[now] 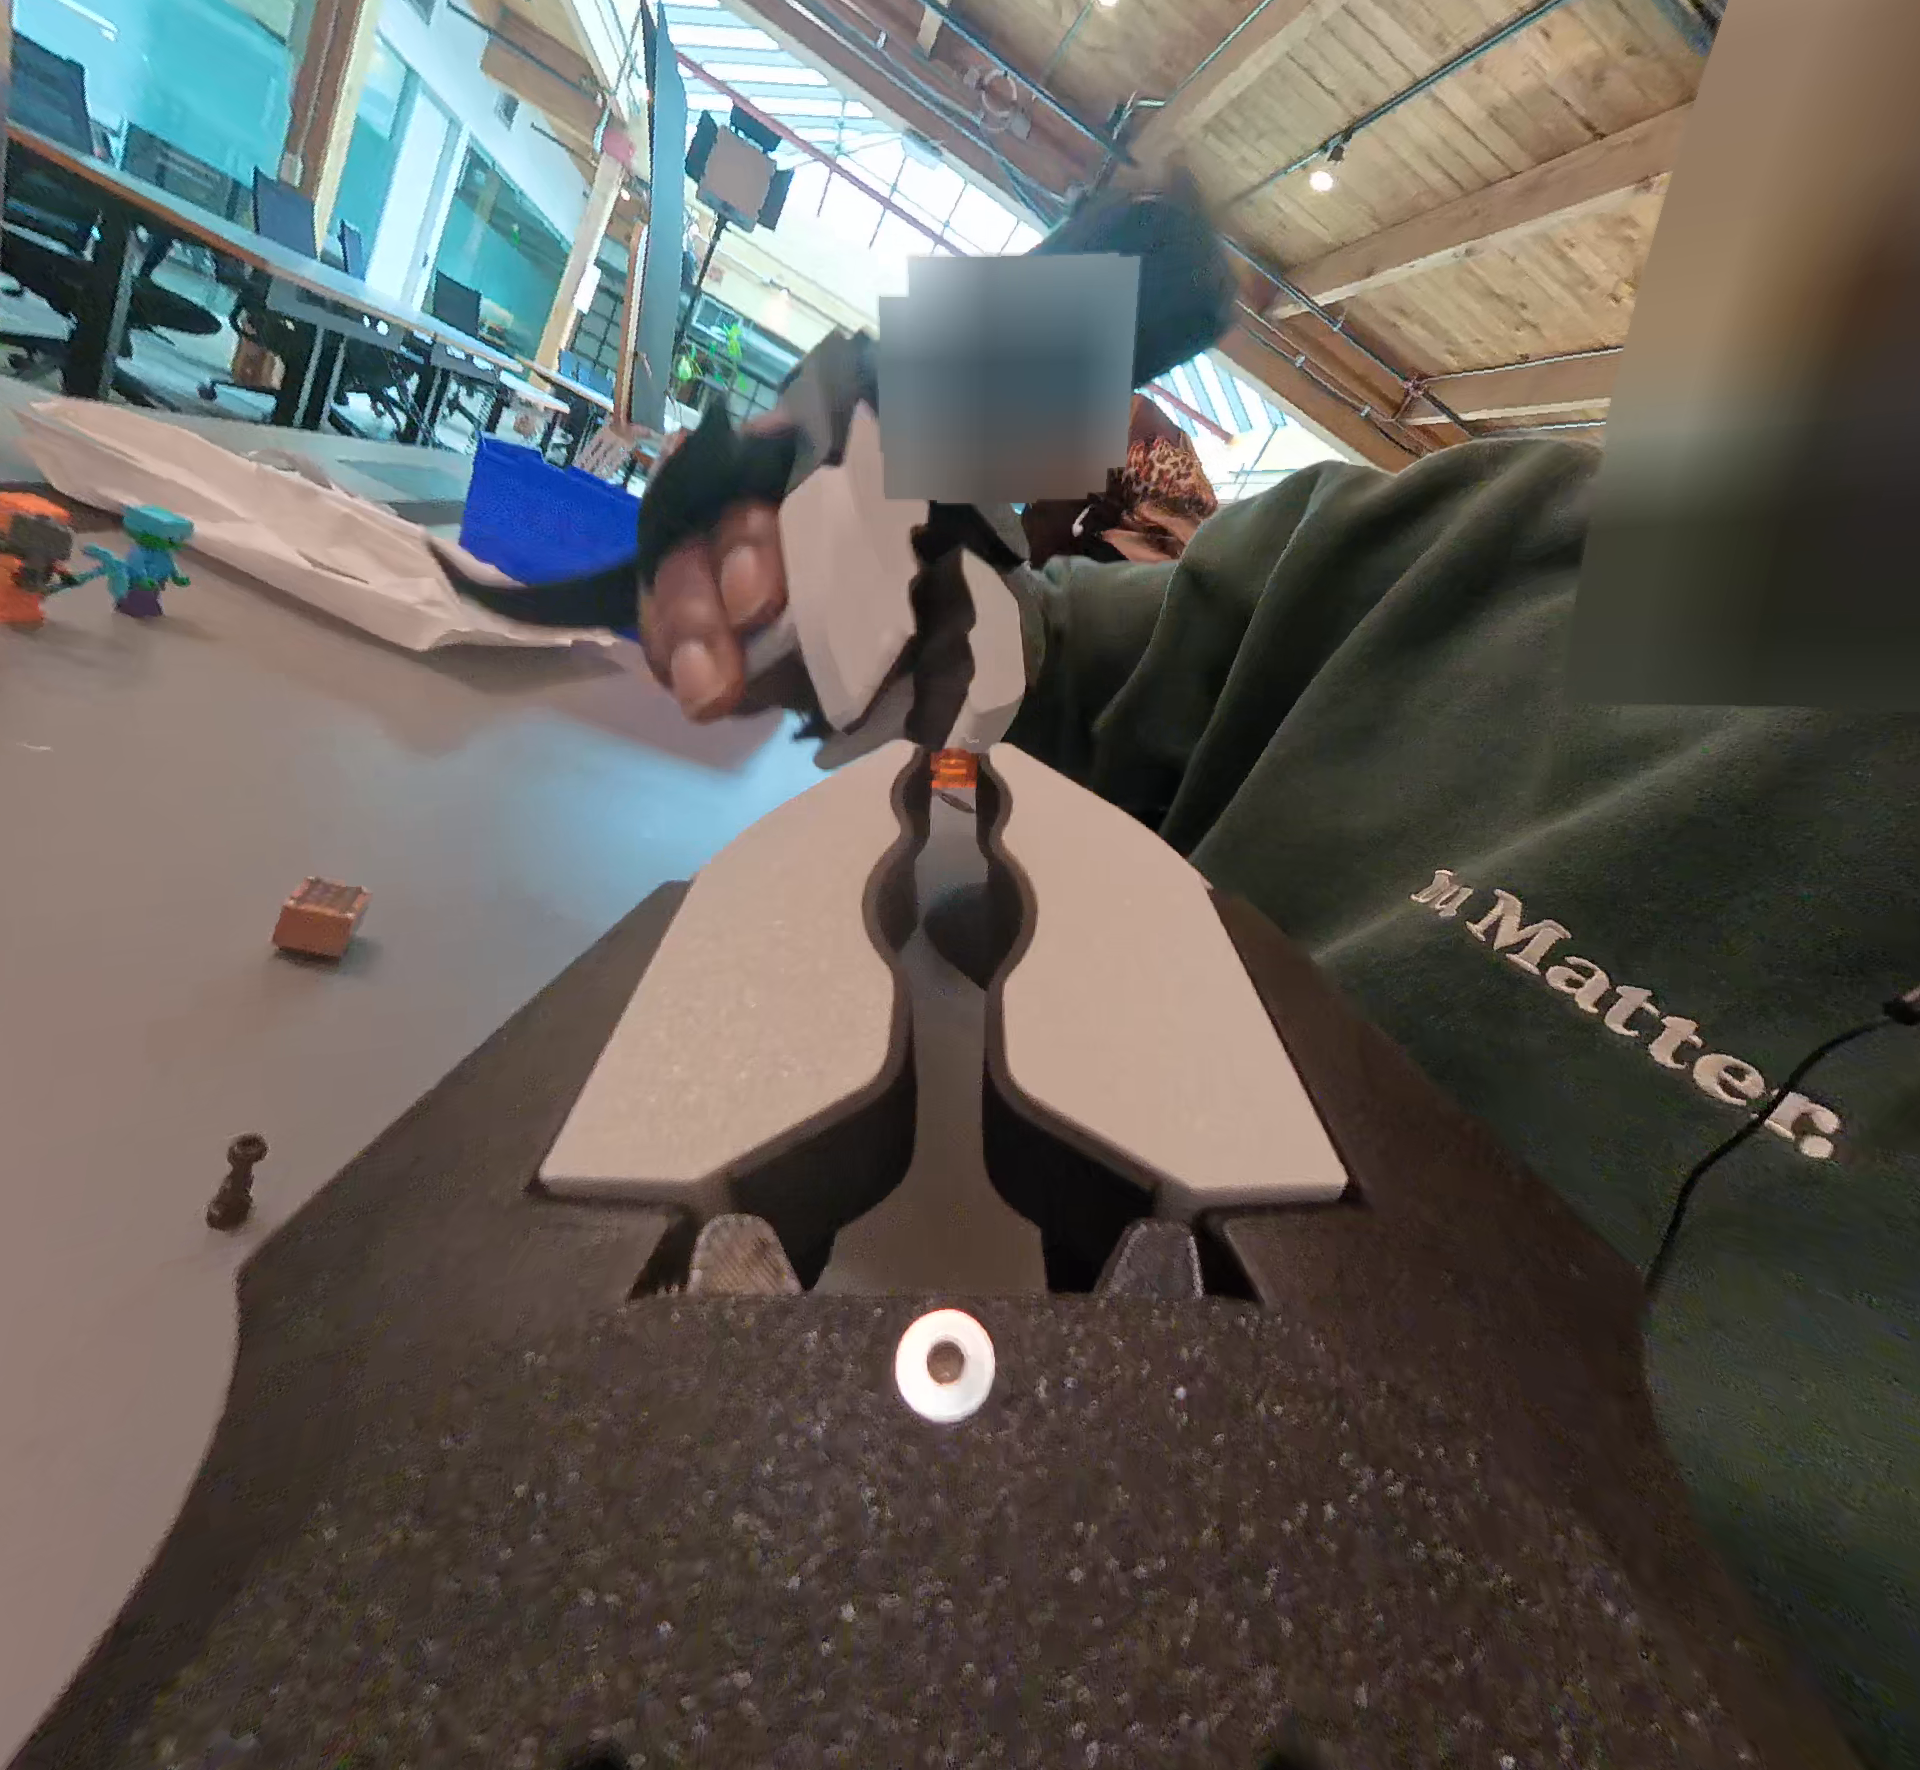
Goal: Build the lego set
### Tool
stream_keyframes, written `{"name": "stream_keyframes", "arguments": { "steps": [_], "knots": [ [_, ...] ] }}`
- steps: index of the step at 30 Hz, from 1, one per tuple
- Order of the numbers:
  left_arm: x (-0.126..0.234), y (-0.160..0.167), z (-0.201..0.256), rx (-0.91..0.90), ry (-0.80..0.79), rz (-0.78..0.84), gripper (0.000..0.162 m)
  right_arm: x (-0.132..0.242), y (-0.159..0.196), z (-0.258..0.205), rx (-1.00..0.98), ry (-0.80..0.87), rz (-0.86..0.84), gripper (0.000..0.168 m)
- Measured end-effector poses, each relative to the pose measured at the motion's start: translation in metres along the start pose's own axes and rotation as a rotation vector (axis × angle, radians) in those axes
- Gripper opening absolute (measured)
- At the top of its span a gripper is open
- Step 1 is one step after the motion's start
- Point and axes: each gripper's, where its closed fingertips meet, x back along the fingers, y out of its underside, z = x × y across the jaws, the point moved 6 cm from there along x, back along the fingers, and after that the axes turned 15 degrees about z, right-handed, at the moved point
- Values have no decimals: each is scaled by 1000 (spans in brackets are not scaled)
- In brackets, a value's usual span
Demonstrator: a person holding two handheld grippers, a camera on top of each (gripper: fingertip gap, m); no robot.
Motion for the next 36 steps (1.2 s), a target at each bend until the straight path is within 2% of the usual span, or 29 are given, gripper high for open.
{"name": "stream_keyframes", "arguments": {
  "steps": [3, 8, 14, 20, 24, 33, 36],
  "knots": [
    [-1, -2, 5, -65, 18, 28, 8, 3, 6, -6, -330, 38, 155, 16],
    [-7, 2, 16, -290, 30, -8, 8, 7, 5, -12, -770, -40, 384, 15],
    [-18, 7, 30, -593, 8, -75, 7, 2, 6, -16, -1100, -103, 475, 15],
    [-20, 10, 31, -758, -24, -92, 7, 0, 8, -19, -1256, -118, 501, 9],
    [-19, 17, 26, -837, -52, -142, 7, 3, 17, -20, -1347, -102, 435, 7],
    [-12, 37, 1, -796, -144, -329, 14, 19, 48, -21, -1254, 59, 152, 6],
    [-8, 40, -6, -800, -180, -409, 12, 22, 70, -22, -1163, 100, -3, 7]
  ]
}}
